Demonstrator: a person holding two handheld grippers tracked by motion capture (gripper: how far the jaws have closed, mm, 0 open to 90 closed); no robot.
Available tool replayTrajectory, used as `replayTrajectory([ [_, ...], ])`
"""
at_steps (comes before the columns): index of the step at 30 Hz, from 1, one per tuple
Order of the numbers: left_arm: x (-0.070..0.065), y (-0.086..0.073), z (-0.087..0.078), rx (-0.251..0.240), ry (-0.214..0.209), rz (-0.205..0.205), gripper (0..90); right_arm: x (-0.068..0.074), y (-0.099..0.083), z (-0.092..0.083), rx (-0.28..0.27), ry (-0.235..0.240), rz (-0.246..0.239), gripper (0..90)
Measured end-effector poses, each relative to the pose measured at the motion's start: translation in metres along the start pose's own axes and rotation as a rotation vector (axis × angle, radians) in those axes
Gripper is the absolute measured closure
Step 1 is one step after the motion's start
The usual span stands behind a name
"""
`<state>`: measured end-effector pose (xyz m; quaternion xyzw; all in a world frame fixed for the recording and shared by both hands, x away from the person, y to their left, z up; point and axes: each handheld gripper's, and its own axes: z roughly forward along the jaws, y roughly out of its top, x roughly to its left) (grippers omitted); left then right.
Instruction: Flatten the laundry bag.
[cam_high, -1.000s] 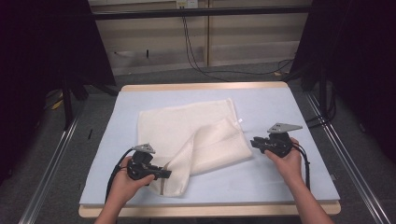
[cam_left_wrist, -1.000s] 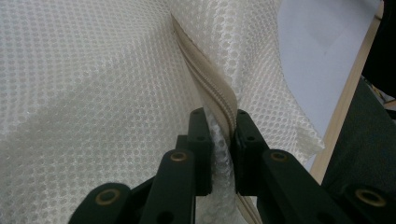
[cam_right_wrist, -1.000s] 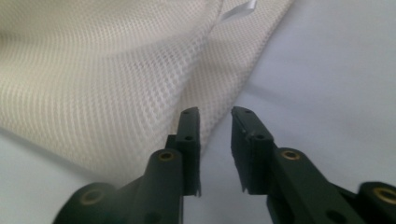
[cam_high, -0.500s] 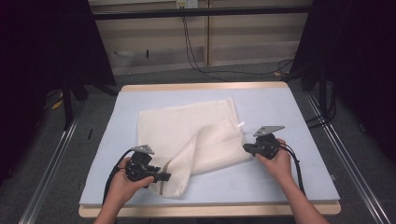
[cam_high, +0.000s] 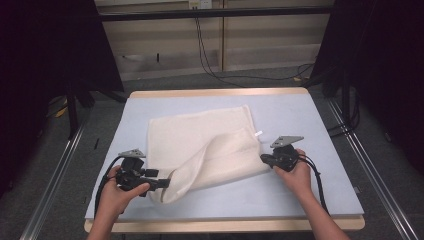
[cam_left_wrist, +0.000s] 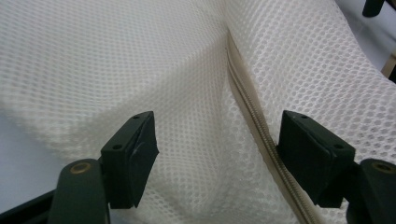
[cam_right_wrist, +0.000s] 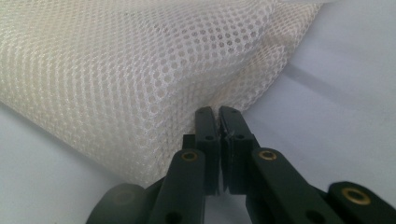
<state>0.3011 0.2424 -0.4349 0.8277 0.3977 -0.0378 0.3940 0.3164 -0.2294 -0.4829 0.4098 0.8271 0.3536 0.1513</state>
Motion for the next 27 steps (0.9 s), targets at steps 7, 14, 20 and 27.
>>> replayTrajectory([
  [7,0.018,-0.007,-0.016,-0.013,0.123,-0.063,26.3,0.000,0.000,0.000,0.003,0.001,-0.001,86.6],
  [14,0.030,-0.016,0.002,0.079,0.161,-0.112,31.7,0.000,0.001,0.000,0.004,-0.004,-0.008,86.5],
  [20,0.028,-0.014,0.009,0.121,0.216,-0.115,67.7,0.000,0.001,0.000,0.002,-0.005,-0.015,86.8],
  [27,0.037,0.006,0.022,0.100,0.257,-0.106,83.6,-0.003,0.006,0.003,-0.006,-0.049,-0.037,87.3],
])
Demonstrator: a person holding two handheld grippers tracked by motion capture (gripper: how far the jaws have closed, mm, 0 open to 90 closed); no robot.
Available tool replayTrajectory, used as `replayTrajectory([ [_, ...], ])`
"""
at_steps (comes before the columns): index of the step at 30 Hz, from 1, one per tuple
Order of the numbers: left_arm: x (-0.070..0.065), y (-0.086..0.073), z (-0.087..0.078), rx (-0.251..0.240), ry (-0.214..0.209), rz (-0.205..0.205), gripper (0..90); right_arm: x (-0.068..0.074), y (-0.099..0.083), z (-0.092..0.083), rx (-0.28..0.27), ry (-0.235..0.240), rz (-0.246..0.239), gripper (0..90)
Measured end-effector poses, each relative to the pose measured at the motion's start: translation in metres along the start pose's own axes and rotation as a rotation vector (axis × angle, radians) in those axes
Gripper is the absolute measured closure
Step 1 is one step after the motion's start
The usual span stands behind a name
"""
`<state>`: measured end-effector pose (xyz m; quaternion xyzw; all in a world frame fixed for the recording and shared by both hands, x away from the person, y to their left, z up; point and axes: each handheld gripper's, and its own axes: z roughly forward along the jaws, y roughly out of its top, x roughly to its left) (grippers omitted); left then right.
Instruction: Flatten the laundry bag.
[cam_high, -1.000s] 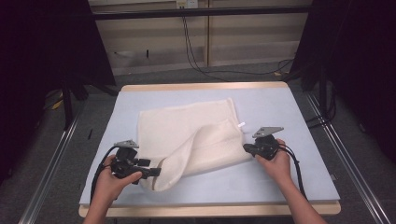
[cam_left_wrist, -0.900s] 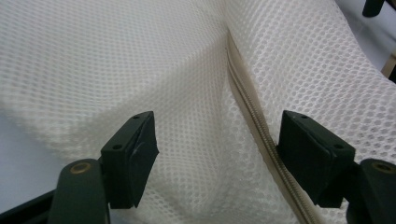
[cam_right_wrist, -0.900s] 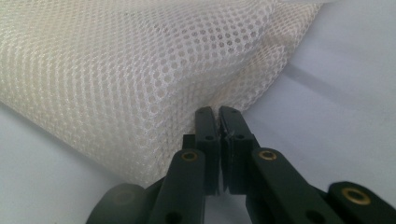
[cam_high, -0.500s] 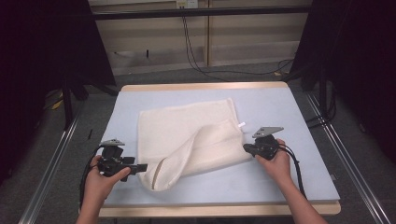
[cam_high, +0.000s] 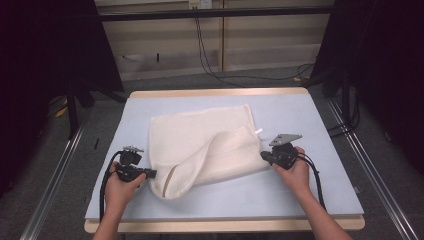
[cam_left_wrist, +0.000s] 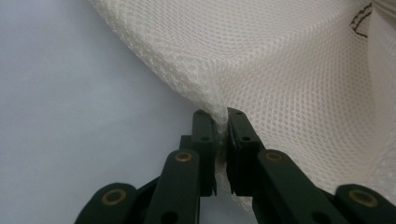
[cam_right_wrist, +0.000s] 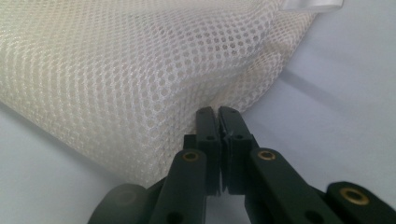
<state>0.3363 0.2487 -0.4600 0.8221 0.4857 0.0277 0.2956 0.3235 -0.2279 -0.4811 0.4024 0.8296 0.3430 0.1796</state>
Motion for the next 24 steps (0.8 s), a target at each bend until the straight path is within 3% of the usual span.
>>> replayTrajectory([
  [5,0.018,0.019,0.012,-0.021,0.011,-0.015,84.3,-0.010,0.009,0.006,-0.010,-0.018,-0.007,87.3],
  [6,0.023,0.026,0.017,-0.022,-0.008,-0.023,84.3,-0.015,0.016,0.008,-0.021,-0.040,-0.026,87.3],
  [9,0.025,0.028,0.015,-0.012,-0.013,-0.014,82.8,-0.018,0.021,0.009,-0.021,-0.036,-0.016,87.3],
  [10,0.024,0.028,0.014,-0.022,-0.009,-0.015,76.3,-0.018,0.023,0.007,-0.031,-0.033,-0.012,87.2],
  [11,0.023,0.028,0.013,-0.025,-0.010,-0.012,76.3,-0.018,0.023,0.007,-0.031,-0.033,-0.012,87.2],
  [14,0.017,0.031,0.004,-0.066,-0.008,-0.011,58.5,-0.015,0.024,0.002,-0.049,-0.034,-0.031,86.9],
  [19,0.002,0.044,-0.005,-0.076,-0.007,0.025,52.7,-0.013,0.024,0.000,-0.055,-0.036,-0.032,86.8],
  [21,-0.004,0.053,-0.002,-0.056,0.000,0.029,41.4,-0.011,0.022,-0.002,-0.055,-0.036,-0.023,86.5],
  [24,-0.006,0.057,0.000,-0.058,0.019,0.024,38.1,-0.011,0.019,-0.001,-0.058,-0.037,-0.020,86.4],
])
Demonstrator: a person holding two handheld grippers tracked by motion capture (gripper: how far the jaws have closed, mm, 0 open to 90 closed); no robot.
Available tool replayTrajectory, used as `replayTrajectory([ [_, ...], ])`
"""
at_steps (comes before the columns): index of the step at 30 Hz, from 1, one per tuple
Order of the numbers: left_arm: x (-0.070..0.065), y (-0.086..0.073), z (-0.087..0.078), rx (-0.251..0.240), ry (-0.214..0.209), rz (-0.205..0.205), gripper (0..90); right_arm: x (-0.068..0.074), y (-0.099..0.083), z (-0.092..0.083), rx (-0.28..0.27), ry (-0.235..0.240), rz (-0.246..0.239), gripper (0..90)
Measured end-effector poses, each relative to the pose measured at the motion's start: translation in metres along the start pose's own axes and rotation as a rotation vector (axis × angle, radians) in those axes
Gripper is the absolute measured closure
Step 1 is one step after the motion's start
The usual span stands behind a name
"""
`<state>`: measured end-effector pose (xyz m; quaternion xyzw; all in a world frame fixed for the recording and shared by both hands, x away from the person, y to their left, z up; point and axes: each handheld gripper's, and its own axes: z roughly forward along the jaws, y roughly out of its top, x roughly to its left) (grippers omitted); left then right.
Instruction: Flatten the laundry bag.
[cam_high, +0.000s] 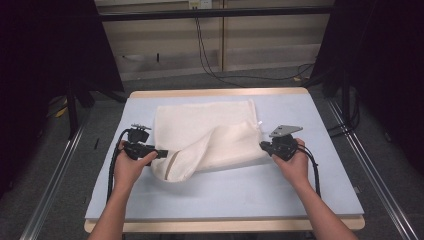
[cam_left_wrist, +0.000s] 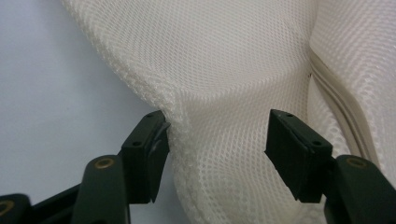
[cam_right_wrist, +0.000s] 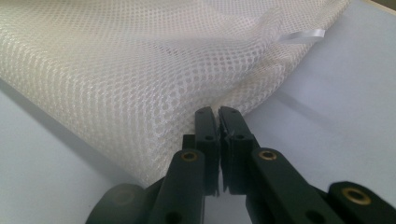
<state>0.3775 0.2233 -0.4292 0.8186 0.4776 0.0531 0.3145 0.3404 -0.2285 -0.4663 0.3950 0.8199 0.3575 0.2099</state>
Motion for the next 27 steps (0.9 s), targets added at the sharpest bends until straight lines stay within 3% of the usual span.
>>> replayTrajectory([
  [5,-0.002,0.006,0.002,-0.015,0.012,-0.015,32.9,0.001,-0.001,0.000,0.004,0.008,0.000,86.4],
  [7,-0.002,0.008,0.000,-0.016,0.043,-0.011,31.7,0.002,0.000,-0.001,0.002,0.004,0.003,86.3],
  [9,-0.001,0.011,-0.004,-0.054,0.037,-0.035,30.5,0.003,0.001,-0.001,0.000,-0.002,0.002,86.3],
  [10,-0.001,0.013,-0.007,-0.049,0.032,-0.027,30.1,0.003,0.001,-0.001,0.001,0.000,-0.002,86.2],
  [15,-0.012,0.022,-0.007,-0.049,-0.080,0.003,29.3,0.003,0.001,-0.001,0.005,-0.002,0.004,86.1],
  [16,-0.016,0.024,-0.004,-0.045,-0.117,0.004,29.2,0.003,0.001,-0.001,0.005,-0.003,0.004,86.1],
  [18,-0.026,0.026,0.006,-0.014,-0.137,0.039,27.7,0.004,0.001,-0.002,0.010,-0.002,0.004,85.9],
  [20,-0.035,0.027,0.018,0.001,-0.200,0.034,26.8,0.004,0.001,-0.002,0.011,-0.002,0.005,85.7],
  [21,-0.038,0.027,0.021,0.011,-0.208,0.040,26.0,0.005,0.000,-0.002,0.011,-0.003,0.001,85.6],
  [22,-0.040,0.027,0.024,0.039,-0.216,0.079,25.8,0.006,0.000,-0.002,0.013,-0.002,0.004,85.4],
  [24,-0.048,0.027,0.030,0.056,-0.235,0.086,27.4,0.006,0.000,-0.002,0.011,-0.005,0.002,85.4],
  [27,-0.057,0.026,0.035,0.118,-0.204,0.177,42.4,0.006,-0.001,-0.002,0.006,-0.003,-0.005,85.3],
])
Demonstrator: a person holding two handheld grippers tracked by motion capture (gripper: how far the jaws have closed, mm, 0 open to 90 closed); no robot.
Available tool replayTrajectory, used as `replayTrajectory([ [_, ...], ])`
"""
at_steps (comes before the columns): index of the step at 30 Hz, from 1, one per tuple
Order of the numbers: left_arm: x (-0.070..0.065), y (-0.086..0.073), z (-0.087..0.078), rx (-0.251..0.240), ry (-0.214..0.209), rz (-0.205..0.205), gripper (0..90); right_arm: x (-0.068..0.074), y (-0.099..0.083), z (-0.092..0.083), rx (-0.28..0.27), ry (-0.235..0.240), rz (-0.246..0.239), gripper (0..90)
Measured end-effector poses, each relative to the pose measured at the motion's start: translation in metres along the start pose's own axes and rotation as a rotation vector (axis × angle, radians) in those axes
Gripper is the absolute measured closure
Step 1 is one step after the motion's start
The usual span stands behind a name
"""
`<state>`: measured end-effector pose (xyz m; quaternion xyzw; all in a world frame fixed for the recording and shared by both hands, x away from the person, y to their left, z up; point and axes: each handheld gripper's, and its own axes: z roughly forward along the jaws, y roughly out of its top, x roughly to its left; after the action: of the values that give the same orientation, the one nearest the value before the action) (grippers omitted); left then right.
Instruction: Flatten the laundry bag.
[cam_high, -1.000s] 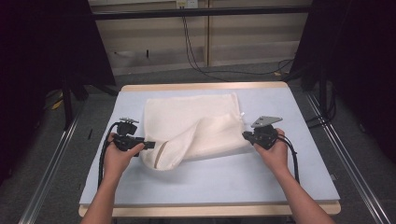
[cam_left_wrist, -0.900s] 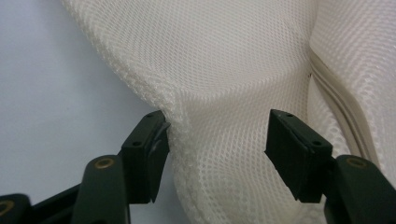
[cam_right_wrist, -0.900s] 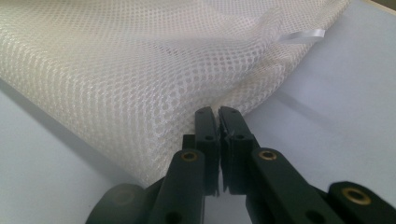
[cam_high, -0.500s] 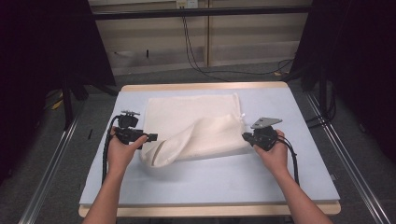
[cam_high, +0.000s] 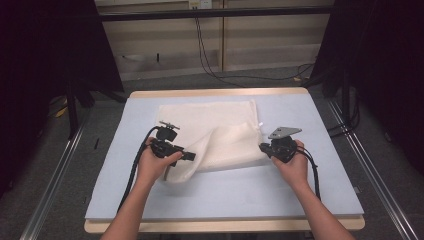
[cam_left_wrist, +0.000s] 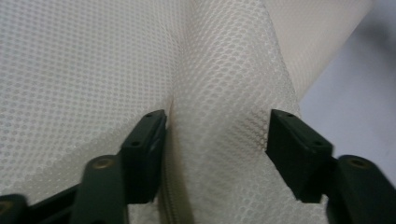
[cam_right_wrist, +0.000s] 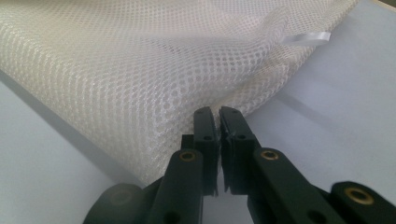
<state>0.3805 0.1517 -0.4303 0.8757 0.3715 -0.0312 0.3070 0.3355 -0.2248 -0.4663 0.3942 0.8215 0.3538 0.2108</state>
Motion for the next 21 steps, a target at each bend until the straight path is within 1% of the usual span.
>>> replayTrajectory([
  [1,-0.005,-0.002,0.004,0.009,0.016,0.005,57.1,0.001,-0.001,-0.001,0.003,0.000,0.012,85.0],
  [2,-0.005,-0.002,0.004,0.009,0.016,0.005,62.4,0.001,-0.001,-0.001,0.003,0.001,0.016,84.7],
  [3,-0.008,-0.003,0.004,0.028,0.019,0.036,67.5,0.001,-0.002,-0.001,0.003,-0.001,0.015,84.5],
  [4,-0.008,-0.003,0.004,0.028,0.019,0.036,74.3,0.001,-0.002,-0.001,0.003,-0.001,0.015,84.5],
  [5,-0.010,-0.004,0.003,0.011,0.008,0.038,74.3,0.001,-0.002,0.000,0.001,0.000,0.014,84.3],
  [6,-0.010,-0.005,0.001,-0.001,0.008,0.049,76.5,0.001,-0.003,0.000,0.007,0.002,0.021,84.1],
  [7,-0.011,-0.007,-0.001,-0.022,0.006,0.044,77.4,0.001,-0.004,0.001,0.004,0.003,0.013,84.0],
  [8,-0.011,-0.009,-0.002,-0.027,-0.006,0.049,78.0,0.001,-0.004,0.001,0.007,-0.004,0.015,83.8],
  [9,-0.012,-0.013,-0.004,-0.043,-0.031,0.051,78.4,0.001,-0.005,0.001,0.006,0.000,0.021,83.4],
  [10,-0.015,-0.016,-0.004,-0.084,-0.041,0.026,78.6,0.001,-0.006,0.002,0.018,0.001,0.024,82.9],
  [11,-0.016,-0.019,-0.006,-0.084,-0.056,0.038,78.8,0.000,-0.007,0.003,0.015,-0.004,0.018,82.8],
  [12,-0.017,-0.022,-0.007,-0.096,-0.067,0.044,78.7,0.000,-0.008,0.003,0.021,-0.001,0.025,82.9],
  [13,-0.018,-0.026,-0.010,-0.098,-0.077,0.068,78.8,-0.001,-0.009,0.005,0.021,0.006,0.024,82.6],
  [15,-0.021,-0.032,-0.012,-0.104,-0.102,0.082,78.8,-0.001,-0.009,0.005,0.025,0.006,0.022,82.3],
  [16,-0.022,-0.034,-0.013,-0.107,-0.111,0.091,78.8,-0.001,-0.009,0.004,0.031,0.003,0.031,82.1],
  [17,-0.024,-0.037,-0.014,-0.094,-0.127,0.102,78.8,-0.001,-0.009,0.004,0.033,0.009,0.034,81.9],
  [18,-0.026,-0.040,-0.015,-0.091,-0.130,0.117,78.8,-0.003,-0.009,0.004,0.028,0.012,0.037,81.3],
  [19,-0.029,-0.042,-0.015,-0.090,-0.129,0.121,78.7,-0.004,-0.009,0.004,0.027,0.011,0.041,80.8],
  [20,-0.029,-0.045,-0.015,-0.088,-0.140,0.123,78.8,-0.005,-0.009,0.003,0.026,0.010,0.046,80.2],
  [21,-0.029,-0.048,-0.017,-0.085,-0.149,0.125,78.8,-0.008,-0.009,0.002,0.019,0.003,0.036,79.7],
])
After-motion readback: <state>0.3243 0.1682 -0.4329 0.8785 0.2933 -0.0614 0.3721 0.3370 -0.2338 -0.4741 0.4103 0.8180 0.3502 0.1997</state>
